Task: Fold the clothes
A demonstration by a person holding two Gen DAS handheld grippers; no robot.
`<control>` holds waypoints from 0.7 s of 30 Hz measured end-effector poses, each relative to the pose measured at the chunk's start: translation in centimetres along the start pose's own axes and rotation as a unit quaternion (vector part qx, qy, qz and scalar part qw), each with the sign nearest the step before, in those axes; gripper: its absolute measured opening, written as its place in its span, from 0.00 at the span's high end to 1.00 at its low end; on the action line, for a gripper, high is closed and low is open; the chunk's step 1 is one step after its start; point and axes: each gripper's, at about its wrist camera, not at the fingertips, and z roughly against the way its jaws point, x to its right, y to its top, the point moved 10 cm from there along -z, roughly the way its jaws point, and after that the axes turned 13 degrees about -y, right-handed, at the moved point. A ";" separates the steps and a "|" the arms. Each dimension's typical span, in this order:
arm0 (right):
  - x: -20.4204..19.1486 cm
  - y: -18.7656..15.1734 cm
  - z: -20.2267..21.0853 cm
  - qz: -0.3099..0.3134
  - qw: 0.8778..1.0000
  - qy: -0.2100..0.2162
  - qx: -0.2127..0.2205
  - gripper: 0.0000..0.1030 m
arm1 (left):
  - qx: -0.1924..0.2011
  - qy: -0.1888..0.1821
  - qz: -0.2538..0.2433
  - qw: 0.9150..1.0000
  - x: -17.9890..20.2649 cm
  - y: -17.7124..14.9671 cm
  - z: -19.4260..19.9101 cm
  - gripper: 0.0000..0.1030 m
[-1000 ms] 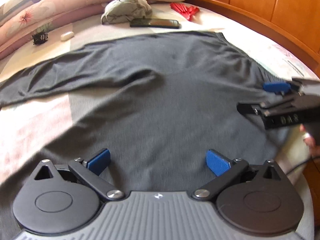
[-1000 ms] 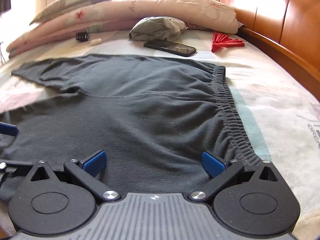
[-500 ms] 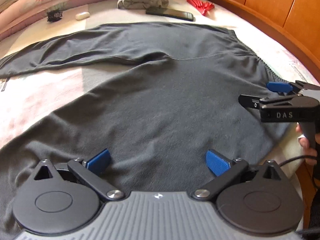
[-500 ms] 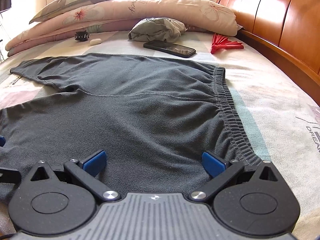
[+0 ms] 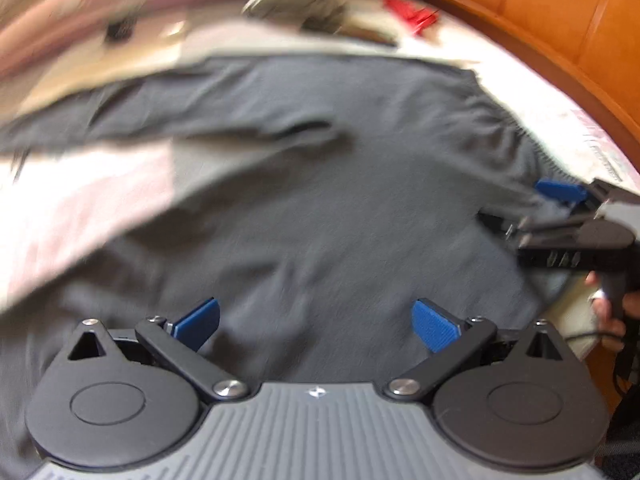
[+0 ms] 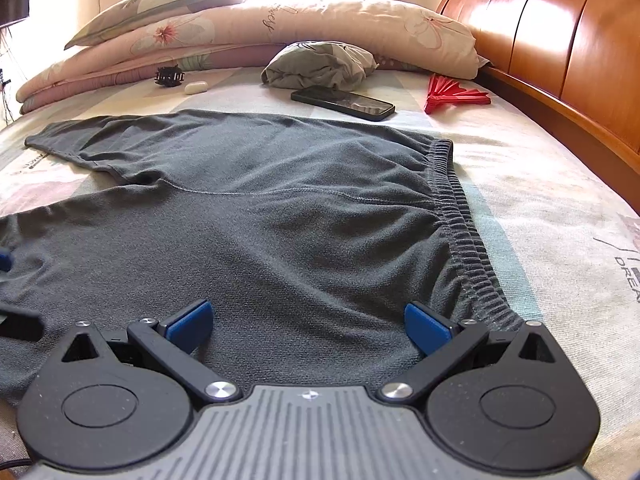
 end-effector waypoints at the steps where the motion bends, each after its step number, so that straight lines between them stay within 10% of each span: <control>1: 0.0 0.0 0.0 0.000 1.000 0.000 -0.001 0.00 | 0.004 -0.001 -0.005 1.000 0.1 -0.4 0.4 0.01; 21: -0.2 0.0 -0.1 -0.001 1.000 -0.016 0.000 0.00 | -0.021 0.015 0.004 1.000 -2.7 -1.1 2.3 0.01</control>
